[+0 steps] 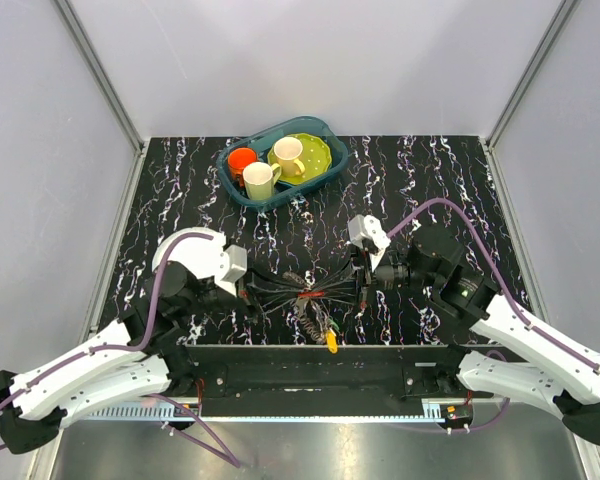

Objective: Remove the keys from the keyring

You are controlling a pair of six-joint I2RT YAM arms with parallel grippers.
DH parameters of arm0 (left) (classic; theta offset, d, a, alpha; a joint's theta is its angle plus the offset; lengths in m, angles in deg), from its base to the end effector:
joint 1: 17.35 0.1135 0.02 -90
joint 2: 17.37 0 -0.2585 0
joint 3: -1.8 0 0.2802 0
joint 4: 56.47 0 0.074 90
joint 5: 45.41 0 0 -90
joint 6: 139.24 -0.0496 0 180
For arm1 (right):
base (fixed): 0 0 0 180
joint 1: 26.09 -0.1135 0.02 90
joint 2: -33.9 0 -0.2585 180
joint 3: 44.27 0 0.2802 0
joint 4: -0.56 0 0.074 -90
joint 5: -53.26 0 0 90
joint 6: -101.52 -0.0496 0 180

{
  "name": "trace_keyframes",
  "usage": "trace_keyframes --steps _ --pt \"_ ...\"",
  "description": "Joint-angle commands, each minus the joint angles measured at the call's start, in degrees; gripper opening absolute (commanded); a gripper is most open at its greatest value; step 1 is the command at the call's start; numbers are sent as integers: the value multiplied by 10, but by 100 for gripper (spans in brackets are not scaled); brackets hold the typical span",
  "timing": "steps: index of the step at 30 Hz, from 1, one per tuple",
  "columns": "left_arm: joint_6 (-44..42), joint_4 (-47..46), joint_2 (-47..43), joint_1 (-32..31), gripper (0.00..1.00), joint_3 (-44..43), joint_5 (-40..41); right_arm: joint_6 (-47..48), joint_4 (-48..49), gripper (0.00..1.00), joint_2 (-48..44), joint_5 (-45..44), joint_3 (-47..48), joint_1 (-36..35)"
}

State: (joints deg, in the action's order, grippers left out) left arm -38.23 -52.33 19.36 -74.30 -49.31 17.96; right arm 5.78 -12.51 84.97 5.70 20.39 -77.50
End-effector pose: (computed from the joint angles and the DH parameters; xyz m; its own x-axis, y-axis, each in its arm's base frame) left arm 0.0908 -0.1803 0.3587 -0.0939 -0.1688 -0.9812 0.9901 0.0872 -0.1097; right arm 0.1239 0.2089 0.3814 -0.0942 0.0003 -0.9956 -0.9933 -0.0675 0.0939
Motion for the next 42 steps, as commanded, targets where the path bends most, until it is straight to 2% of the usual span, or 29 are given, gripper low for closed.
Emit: trace_keyframes --steps 1,4,10,16,22,30,42 --pt "-10 15 -8 -1 12 -47 29 29 33 0 -26 -28 3 -7" --pt "-19 56 -23 -1 31 -53 64 47 59 0 -51 -47 -12 -7" --pt "-26 114 -69 -1 52 -56 125 120 48 0 -72 -46 -2 -7" --pt "-16 114 -76 -1 56 -74 76 126 69 0 -76 -55 -1 -8" --pt "9 88 -28 -1 56 -78 18 77 171 0 -93 -89 -40 -7" --pt "24 27 -6 -1 62 -52 20 61 198 0 -100 -108 -47 -7" --pt "19 -20 40 -2 63 -46 38 37 236 0 -95 -121 -69 -7"
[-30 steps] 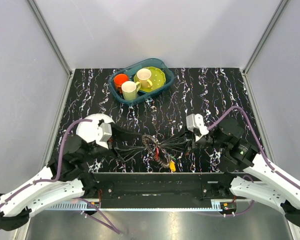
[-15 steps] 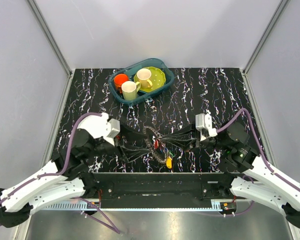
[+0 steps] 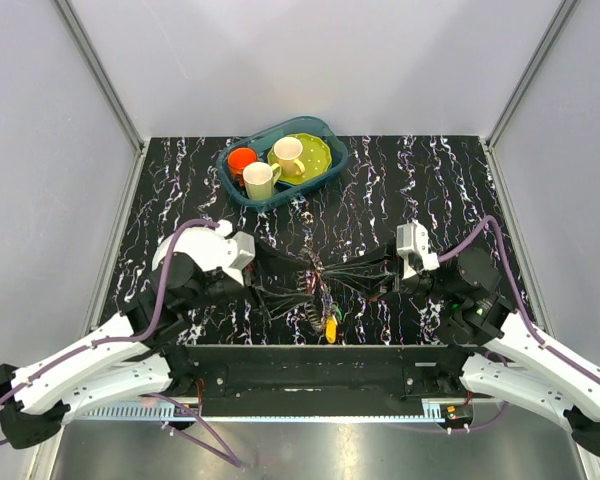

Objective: Remove the keys from the keyring

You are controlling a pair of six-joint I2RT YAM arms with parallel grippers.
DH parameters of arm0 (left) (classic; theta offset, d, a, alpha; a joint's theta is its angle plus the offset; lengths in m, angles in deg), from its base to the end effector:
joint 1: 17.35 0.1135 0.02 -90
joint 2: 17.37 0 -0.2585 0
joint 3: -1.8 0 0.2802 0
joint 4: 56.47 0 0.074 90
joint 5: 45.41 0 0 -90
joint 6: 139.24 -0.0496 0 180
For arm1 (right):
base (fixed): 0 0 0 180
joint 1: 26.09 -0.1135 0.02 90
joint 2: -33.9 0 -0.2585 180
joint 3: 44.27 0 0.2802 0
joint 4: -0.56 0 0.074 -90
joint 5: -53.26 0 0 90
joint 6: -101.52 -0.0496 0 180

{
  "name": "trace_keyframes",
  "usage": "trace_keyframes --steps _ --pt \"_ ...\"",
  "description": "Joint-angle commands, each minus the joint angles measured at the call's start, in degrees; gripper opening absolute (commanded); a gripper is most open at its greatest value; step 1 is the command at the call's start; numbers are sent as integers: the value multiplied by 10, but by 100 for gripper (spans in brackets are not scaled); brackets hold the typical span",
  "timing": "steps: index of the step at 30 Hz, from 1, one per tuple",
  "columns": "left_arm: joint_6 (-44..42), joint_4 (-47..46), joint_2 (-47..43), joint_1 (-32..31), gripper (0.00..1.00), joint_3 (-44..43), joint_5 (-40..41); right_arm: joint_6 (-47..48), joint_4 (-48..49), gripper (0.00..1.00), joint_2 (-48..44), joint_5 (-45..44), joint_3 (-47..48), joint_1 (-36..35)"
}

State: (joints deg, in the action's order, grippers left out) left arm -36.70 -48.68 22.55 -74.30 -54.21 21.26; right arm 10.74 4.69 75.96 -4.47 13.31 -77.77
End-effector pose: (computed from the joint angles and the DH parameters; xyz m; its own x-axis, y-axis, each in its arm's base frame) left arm 0.0977 -0.1861 0.3743 -0.1367 -0.1555 -0.9783 0.9770 0.1419 -0.1590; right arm 0.1077 0.1790 0.4006 0.1952 0.2656 -0.9441 -0.9779 0.1262 -0.1667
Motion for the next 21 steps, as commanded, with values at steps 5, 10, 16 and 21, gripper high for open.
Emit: trace_keyframes --steps 5,10,16,21 --pt "6 -71 16 -2 64 12 8 -14 72 0 -2 -25 -3 -4" --pt "5 -80 20 -2 64 17 22 -26 85 0 0 -23 -7 -4" --pt "-3 -83 26 -4 63 15 29 -34 86 0 -4 -25 -13 -4" --pt "-9 -83 28 -5 59 19 37 -39 86 0 -8 -27 -15 -4"
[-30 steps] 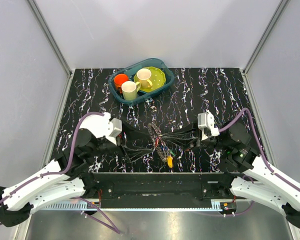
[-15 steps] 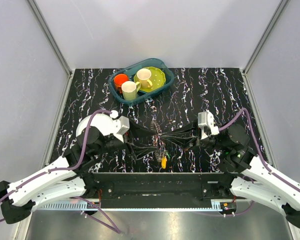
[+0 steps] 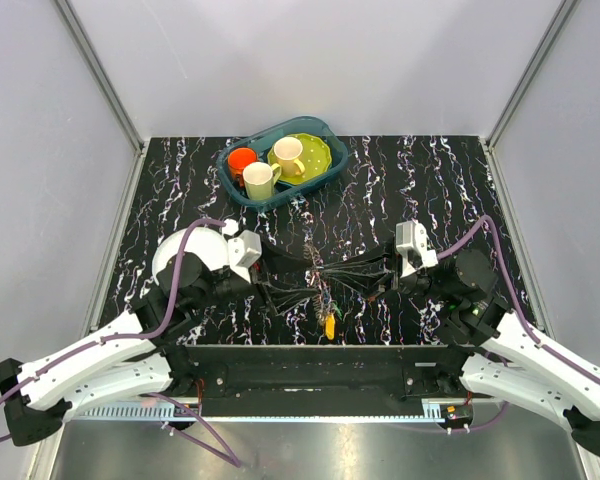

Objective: Remove the keys from the keyring

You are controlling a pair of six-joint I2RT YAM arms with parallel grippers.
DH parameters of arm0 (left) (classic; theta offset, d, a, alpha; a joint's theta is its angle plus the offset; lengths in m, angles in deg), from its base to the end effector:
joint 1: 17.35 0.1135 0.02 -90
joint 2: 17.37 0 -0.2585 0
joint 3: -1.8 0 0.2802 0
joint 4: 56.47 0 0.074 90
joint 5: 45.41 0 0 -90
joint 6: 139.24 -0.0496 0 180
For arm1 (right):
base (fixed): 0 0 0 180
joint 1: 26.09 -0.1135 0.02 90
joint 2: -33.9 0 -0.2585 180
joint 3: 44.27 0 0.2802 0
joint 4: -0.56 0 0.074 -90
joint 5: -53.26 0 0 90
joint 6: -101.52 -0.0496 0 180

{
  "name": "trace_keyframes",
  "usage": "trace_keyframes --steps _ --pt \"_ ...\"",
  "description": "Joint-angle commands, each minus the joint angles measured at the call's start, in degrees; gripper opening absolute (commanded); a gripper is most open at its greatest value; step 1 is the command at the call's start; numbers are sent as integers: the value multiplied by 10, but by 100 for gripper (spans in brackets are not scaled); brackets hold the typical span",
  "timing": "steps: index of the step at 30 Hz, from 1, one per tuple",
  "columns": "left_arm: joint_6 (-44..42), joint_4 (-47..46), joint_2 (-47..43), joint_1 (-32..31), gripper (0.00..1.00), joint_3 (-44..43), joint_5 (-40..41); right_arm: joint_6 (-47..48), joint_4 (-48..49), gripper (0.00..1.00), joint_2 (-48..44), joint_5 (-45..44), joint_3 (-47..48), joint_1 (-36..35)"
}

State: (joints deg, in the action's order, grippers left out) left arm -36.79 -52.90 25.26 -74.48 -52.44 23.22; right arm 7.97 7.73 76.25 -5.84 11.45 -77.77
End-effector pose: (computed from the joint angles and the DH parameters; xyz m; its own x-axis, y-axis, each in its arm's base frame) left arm 0.1060 -0.1973 0.3618 -0.1367 -0.1583 -0.9779 0.9713 0.1723 -0.1637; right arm 0.1107 0.1811 0.3933 0.1570 0.2843 -0.9458 -0.9830 0.1374 -0.1219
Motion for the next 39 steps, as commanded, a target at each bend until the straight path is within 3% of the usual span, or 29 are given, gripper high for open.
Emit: trace_keyframes --steps 1,4,5,7,8,12,18,33,39 --pt "-8 -43 1 -4 57 2 19 -12 56 0 -11 -12 2 -4" --pt "-11 -42 3 -4 49 1 28 -17 56 0 -11 -8 1 -4" --pt "-12 -41 3 -4 40 -1 28 -17 55 0 -13 -7 -1 -4" --pt "-15 -32 1 -4 29 -4 33 -16 46 0 -17 -8 -3 -5" --pt "-15 -27 0 -4 15 -8 34 -15 40 0 -23 -9 -4 -4" --pt "-14 -3 -12 -4 0 -13 49 3 -4 0 -41 -10 -5 -4" --pt "-12 14 -42 -4 0 -11 61 24 -50 0 -48 21 8 -4" --pt "-35 56 -63 -5 0 -20 83 -3 -63 0 0 144 34 -4" --pt "-41 77 -70 -5 0 -29 109 -1 -92 0 5 152 42 -4"
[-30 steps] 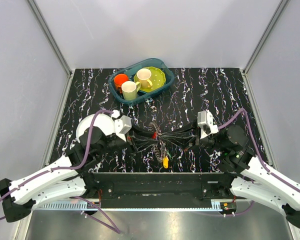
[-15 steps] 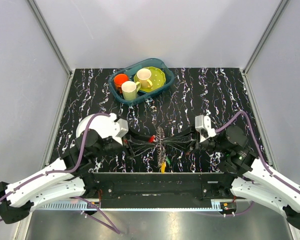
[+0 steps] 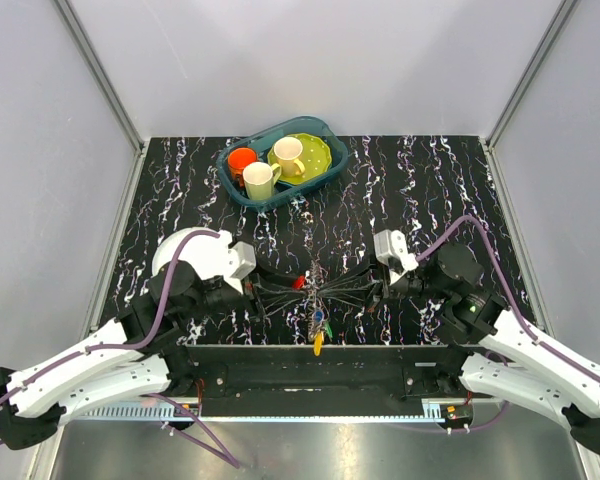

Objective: Remove the keys from the keyring

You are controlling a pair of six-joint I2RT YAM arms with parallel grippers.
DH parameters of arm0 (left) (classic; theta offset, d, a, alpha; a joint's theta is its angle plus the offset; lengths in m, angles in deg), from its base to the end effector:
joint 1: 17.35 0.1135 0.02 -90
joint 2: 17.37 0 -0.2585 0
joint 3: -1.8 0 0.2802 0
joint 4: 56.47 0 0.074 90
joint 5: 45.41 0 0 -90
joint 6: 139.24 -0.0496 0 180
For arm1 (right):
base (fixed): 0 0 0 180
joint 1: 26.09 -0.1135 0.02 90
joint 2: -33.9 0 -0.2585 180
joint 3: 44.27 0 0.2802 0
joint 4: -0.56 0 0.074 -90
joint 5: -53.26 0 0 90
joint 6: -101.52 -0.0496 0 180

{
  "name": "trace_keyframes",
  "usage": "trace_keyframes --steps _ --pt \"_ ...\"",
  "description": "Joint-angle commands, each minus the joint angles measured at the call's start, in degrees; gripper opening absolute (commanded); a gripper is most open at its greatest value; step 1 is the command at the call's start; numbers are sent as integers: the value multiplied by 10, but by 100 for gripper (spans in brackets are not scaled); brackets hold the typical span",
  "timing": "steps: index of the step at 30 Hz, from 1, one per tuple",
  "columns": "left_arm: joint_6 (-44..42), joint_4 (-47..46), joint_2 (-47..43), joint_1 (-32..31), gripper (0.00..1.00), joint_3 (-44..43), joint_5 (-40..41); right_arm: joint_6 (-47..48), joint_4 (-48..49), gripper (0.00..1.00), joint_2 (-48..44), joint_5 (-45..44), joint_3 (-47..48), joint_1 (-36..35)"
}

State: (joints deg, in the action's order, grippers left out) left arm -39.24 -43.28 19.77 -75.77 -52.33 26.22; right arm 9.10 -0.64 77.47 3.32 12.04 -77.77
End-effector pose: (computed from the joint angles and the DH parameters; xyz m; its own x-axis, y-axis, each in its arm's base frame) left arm 0.0928 -0.1809 0.3595 -0.1348 -0.0954 -0.9863 0.9644 0.2158 -0.1527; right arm 0.1087 0.1890 0.3759 0.0821 0.1560 -0.9843 -0.9958 -0.0268 -0.0873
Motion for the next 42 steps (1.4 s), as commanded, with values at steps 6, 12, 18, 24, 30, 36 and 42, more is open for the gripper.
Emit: trace_keyframes --steps 6,12,18,24,30,36,42 --pt "-22 -14 -16 8 0 -37 87 -14 -35 0 4 71 44 -4" --pt "-31 -13 -15 8 0 -46 91 -16 -55 0 21 80 45 -4" --pt "-44 -10 -10 8 0 -61 100 -8 -90 0 30 78 41 -4" --pt "-50 5 -7 8 0 -71 111 -11 -106 0 37 88 40 -4" --pt "-51 7 -2 8 0 -76 113 -15 -107 0 46 88 38 -4" --pt "-49 7 2 8 0 -78 105 -18 -108 0 42 73 41 -4" --pt "-46 2 8 8 0 -80 94 -32 -88 0 52 58 36 -4"
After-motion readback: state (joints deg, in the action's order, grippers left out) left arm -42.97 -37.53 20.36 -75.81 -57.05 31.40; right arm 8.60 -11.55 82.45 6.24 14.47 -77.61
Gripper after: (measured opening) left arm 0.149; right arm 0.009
